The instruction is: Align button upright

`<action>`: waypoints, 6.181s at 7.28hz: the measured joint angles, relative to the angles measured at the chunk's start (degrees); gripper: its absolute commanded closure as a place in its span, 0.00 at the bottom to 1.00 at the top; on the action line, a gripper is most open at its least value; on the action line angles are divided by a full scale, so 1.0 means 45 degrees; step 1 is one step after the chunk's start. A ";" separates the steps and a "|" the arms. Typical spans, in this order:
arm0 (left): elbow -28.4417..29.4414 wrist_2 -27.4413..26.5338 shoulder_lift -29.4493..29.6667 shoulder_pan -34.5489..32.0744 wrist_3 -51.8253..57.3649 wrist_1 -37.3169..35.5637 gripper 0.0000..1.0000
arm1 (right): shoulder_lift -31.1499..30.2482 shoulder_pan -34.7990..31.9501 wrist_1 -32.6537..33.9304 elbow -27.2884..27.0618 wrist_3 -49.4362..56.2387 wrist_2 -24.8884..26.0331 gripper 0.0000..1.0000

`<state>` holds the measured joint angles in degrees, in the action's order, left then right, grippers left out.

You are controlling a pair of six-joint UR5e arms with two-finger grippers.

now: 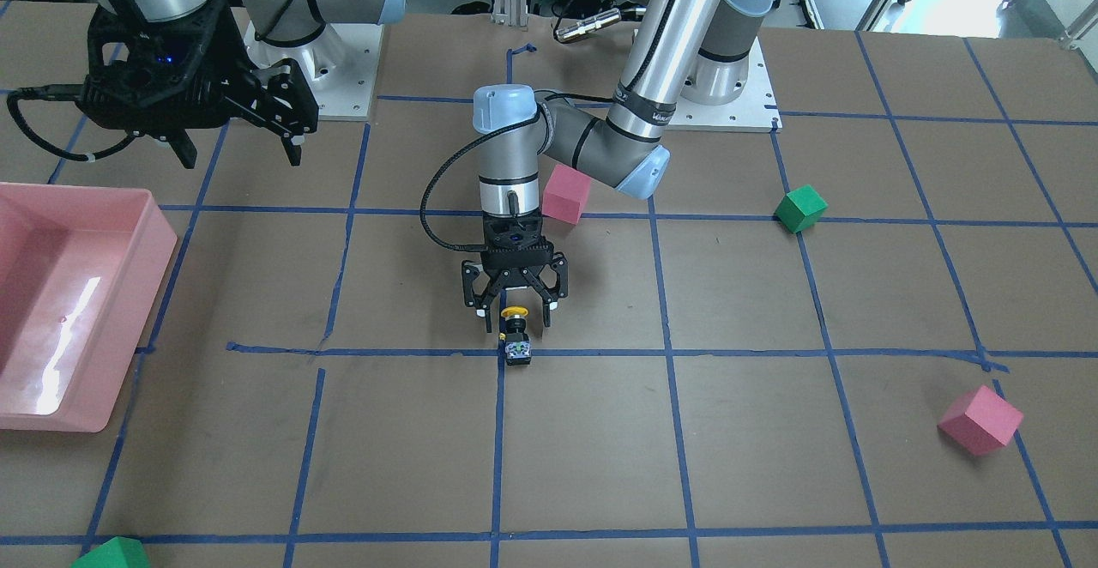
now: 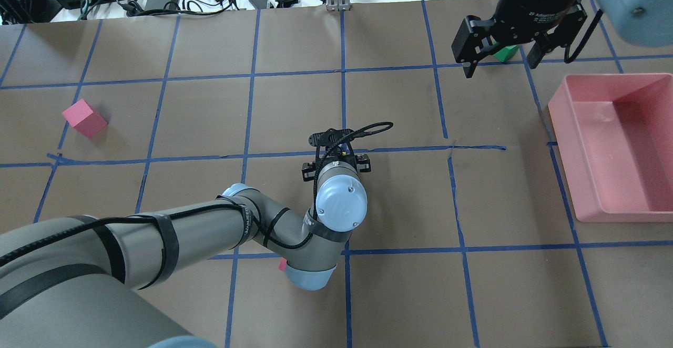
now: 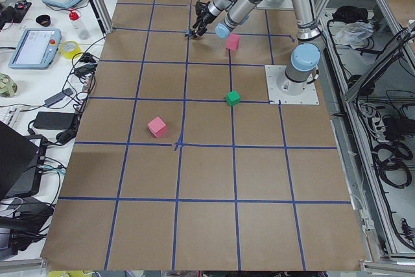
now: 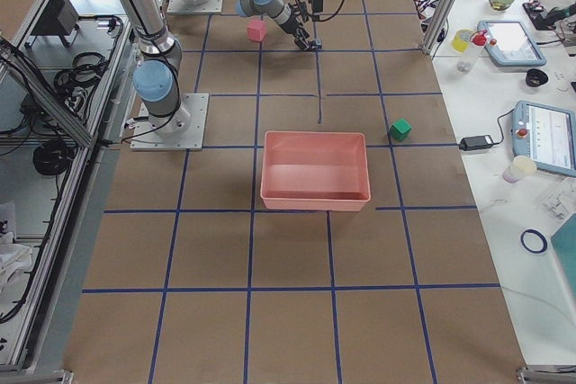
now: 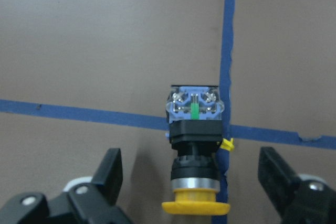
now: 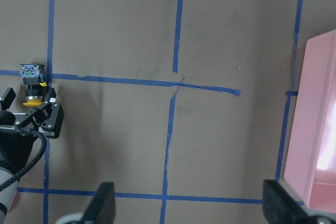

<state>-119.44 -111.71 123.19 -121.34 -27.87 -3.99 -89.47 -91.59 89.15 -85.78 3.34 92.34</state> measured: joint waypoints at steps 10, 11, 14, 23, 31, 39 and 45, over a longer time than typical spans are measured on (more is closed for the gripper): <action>0.4322 0.4282 -0.2549 0.2497 -0.1989 1.0625 1.00 | -0.0001 0.0004 0.0013 -0.0029 0.0090 -0.0096 0.00; 0.5269 0.5642 -0.2463 0.2929 -0.2946 1.2861 1.00 | 0.0000 0.0010 0.0019 -0.0026 0.0102 -0.0060 0.00; 0.6324 0.9608 -0.1611 0.4179 -0.6544 1.5279 1.00 | 0.0006 0.0024 -0.0032 -0.0064 0.0047 0.0017 0.00; 0.6195 1.2681 0.0126 0.5118 -0.7171 1.5590 0.00 | 0.0004 0.0005 -0.0008 -0.0134 0.0021 0.0028 0.00; 0.7557 0.7995 -0.6086 0.4857 -0.0764 2.0749 0.00 | 0.0000 0.0015 -0.0047 -0.0124 -0.0040 0.0036 0.00; 0.7163 0.4213 -0.7890 0.5549 0.6622 2.1096 0.00 | 0.0000 -0.0135 -0.0012 -0.0014 -0.0043 0.0275 0.00; 0.6719 0.4748 -0.7930 0.6014 0.6015 1.9987 0.00 | 0.0000 -0.0135 0.0012 0.0071 -0.0059 0.0158 0.00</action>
<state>-89.20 -90.34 87.50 -94.27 -0.81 85.95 -89.47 -92.20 89.20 -85.46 3.08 93.05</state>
